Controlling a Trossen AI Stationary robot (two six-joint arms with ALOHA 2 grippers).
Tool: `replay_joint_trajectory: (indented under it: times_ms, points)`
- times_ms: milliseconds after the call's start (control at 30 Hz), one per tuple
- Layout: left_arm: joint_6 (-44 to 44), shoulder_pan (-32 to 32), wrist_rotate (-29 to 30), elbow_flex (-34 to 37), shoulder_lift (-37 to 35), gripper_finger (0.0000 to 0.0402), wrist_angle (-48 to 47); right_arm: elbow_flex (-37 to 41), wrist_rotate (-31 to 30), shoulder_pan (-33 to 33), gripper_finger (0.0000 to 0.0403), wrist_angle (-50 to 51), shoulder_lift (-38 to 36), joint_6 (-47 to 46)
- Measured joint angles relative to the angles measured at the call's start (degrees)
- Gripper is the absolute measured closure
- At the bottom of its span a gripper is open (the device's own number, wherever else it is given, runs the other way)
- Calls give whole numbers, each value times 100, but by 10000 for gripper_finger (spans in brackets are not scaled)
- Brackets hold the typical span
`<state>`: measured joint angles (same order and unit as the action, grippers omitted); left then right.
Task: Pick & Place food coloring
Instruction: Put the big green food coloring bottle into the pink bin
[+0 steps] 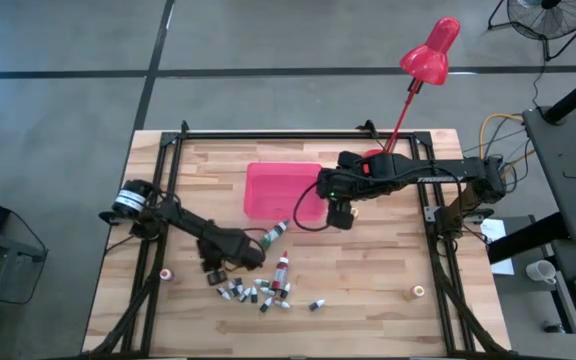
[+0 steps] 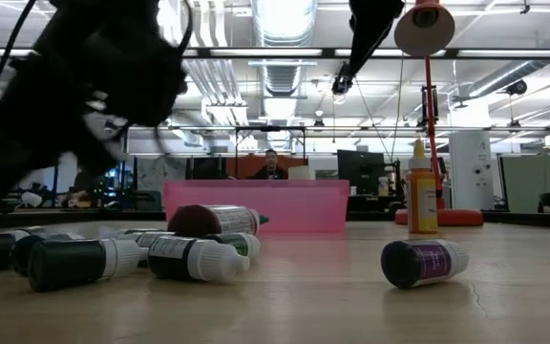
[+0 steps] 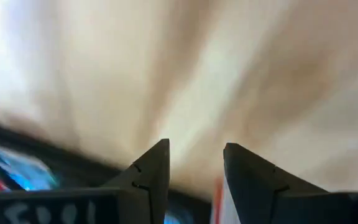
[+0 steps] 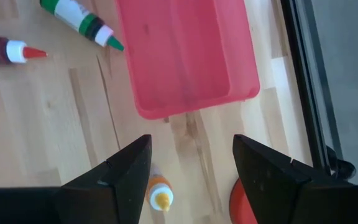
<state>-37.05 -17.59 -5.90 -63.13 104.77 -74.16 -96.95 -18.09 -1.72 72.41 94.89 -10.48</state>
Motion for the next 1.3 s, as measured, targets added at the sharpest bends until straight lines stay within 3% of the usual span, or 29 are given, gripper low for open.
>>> replay_joint_trajectory:
  times_ms: [167, 267, 400, 567, 667, 833, 1300]
  points:
    - [-401, 241, 1504, -687, 0, 278, 648, 0, 0, 0, 183, 140, 0, -86]
    - [-421, 472, 1879, -1123, 0, 278, 1025, 0, 2, 0, 183, 237, 0, -184]
    - [-537, 792, 1815, -1523, 0, 278, 1801, 0, 5, 0, 183, 363, 0, -377]
    - [-768, 1067, 1289, -1622, 0, 278, 2492, 0, 13, -2, 183, 846, 0, -773]
    - [-901, 1152, 1372, -1622, 2, 278, 2524, 0, 15, -4, 183, 1047, 0, -1008]
    - [-932, 1170, 2001, -1557, 2, 278, 2522, 0, 28, -31, 183, 1072, 0, -1230]
    - [-806, 1063, 1672, -968, 28, 277, 3020, 0, 55, -42, 184, 901, 0, -1229]
